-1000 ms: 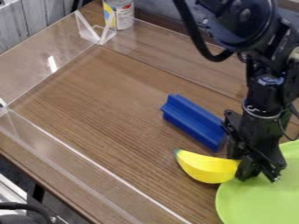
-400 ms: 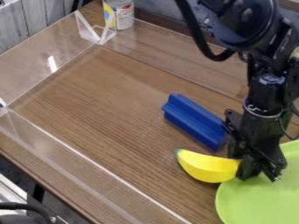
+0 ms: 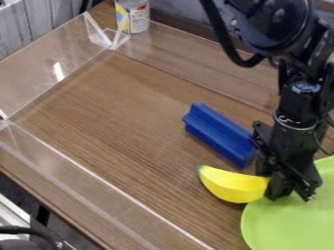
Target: Put the banana in the green plate
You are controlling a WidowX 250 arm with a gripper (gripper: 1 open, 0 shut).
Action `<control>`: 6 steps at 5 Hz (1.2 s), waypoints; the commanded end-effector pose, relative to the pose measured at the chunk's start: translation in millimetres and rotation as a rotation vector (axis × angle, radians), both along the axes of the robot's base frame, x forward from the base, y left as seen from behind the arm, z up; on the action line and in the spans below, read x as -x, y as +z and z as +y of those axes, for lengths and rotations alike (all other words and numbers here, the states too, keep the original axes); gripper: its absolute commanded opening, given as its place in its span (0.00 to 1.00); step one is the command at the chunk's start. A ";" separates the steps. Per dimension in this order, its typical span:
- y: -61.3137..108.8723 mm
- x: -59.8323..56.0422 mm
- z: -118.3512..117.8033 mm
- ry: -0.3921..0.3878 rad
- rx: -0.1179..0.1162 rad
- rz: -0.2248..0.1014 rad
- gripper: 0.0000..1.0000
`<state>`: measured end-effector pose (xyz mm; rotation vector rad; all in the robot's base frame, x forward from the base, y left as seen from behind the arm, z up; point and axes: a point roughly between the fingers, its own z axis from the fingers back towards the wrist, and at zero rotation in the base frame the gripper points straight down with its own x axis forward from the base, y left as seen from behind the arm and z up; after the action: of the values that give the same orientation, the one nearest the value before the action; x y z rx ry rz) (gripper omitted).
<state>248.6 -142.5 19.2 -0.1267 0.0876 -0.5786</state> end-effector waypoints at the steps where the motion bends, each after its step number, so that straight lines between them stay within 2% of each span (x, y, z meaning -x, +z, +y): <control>1: -9.2 5.8 -1.6 -0.033 -0.002 0.037 0.00; 6: -9.4 3.9 -4.4 -0.047 -0.003 0.056 0.00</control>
<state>251.7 -144.6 19.3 -0.1274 0.1106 -0.5892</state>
